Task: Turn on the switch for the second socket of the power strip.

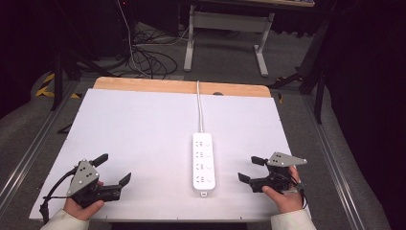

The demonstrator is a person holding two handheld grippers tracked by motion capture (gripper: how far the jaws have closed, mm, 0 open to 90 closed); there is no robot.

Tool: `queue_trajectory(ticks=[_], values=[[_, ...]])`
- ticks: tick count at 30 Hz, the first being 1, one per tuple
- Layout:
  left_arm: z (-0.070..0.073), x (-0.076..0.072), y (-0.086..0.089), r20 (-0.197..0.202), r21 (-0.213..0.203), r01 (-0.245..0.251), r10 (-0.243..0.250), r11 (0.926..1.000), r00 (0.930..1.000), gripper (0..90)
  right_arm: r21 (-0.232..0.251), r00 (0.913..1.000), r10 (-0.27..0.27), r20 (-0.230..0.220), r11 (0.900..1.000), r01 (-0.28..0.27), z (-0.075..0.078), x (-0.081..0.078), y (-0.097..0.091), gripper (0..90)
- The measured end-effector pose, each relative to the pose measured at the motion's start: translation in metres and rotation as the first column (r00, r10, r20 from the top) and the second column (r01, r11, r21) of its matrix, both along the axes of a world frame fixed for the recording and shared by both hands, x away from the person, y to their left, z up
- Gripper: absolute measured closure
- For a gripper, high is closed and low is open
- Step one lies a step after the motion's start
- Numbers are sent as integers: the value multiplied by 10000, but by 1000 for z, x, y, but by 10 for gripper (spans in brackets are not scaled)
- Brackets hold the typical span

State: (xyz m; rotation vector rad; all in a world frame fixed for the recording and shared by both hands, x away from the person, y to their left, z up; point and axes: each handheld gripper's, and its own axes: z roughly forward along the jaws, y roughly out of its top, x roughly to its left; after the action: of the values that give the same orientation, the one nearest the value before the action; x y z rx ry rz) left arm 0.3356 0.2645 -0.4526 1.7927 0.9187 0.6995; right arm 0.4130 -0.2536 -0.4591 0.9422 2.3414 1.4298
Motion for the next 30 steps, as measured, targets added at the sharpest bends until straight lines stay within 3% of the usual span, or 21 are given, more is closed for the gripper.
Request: queue_trajectory(ticks=[5,13,18,22,26,30], values=[[0,0,1,31,-39,-43,43,10000,10000,60,-188,9997,-225,-48,9996,224,-13,-3,-3,150],[0,0,3,83,-15,-145,145,9999,9999,59,-145,9977,-158,-662,9998,149,-29,-9,0,152],[0,1,3,85,53,-172,171,9998,9998,59,35,9995,-277,-160,9996,278,-24,-8,1,168],[-2,3,2,102,103,-218,217,9997,9997,59,-444,9988,-418,240,9981,429,-23,-9,-1,178],[-5,4,1,340,211,-316,308,9993,9989,59,-686,9990,-397,206,9968,410,-23,-9,-2,186],[-8,6,2,240,120,-349,346,9993,9991,60,-265,9989,-464,-113,9986,461,-21,-9,-3,198]])
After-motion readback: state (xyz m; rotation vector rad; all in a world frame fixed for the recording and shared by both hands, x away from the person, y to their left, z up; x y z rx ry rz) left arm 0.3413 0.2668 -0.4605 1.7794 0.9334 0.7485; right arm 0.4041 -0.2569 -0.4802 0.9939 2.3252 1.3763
